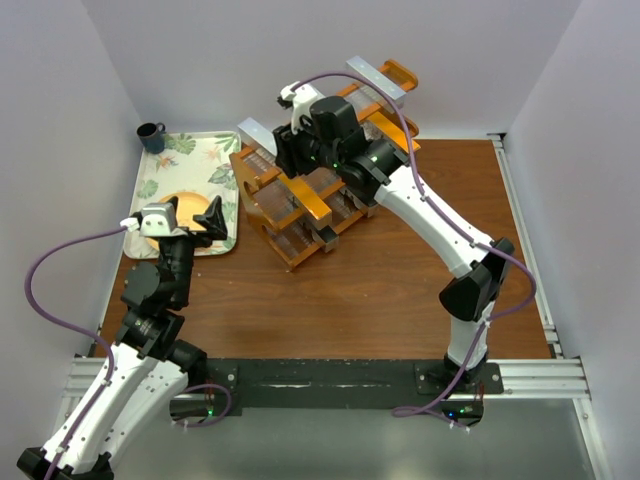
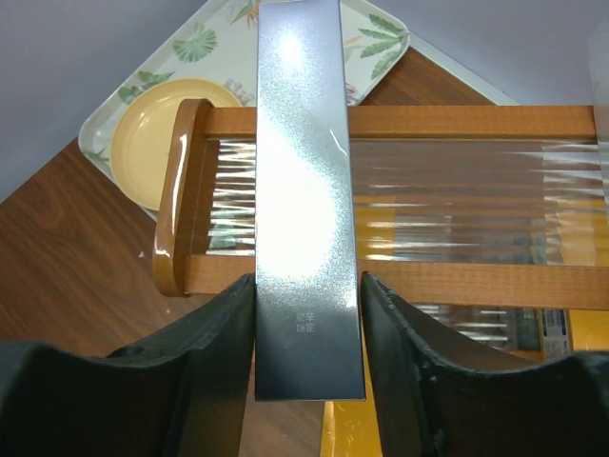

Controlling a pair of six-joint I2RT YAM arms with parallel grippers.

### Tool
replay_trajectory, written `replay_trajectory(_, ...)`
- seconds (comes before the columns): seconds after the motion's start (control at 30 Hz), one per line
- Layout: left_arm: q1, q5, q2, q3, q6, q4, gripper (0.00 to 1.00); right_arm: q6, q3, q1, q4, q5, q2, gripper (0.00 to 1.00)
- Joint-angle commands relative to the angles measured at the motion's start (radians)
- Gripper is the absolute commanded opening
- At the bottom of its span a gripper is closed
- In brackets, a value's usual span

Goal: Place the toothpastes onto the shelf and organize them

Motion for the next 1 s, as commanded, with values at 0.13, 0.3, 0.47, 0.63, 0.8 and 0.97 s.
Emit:
replay_trajectory(0.13, 0.009, 0.002, -0.010, -0.001, -0.001, 0.020, 0.95, 0.023, -0.094, 0.008, 0.130, 0.017, -0.112, 0.78)
replay_trajectory(0.3, 0.009, 0.002, -0.013, -0.001, -0.001, 0.018, 0.95, 0.024, -0.198, 0.008, 0.228, 0.046, -0.195, 0.87)
replay_trajectory(0.47, 0.009, -0.001, -0.022, 0.002, 0.007, 0.009, 0.95, -0.025, -0.373, 0.005, 0.362, 0.280, -0.367, 0.97)
replay_trajectory(0.63, 0.009, -0.002, -0.049, 0.010, 0.025, -0.006, 0.96, -0.023, -0.611, -0.058, 0.411, 0.405, -0.542, 0.98)
replay_trajectory(0.8, 0.007, -0.030, -0.079, 0.030, -0.001, -0.079, 1.00, 0.069, -0.871, -0.243, 0.419, 0.377, -0.784, 0.98)
replay_trajectory(0.97, 0.007, -0.071, -0.152, 0.079, -0.009, -0.269, 1.00, 0.089, -1.052, -0.311, 0.361, 0.528, -1.028, 0.98)
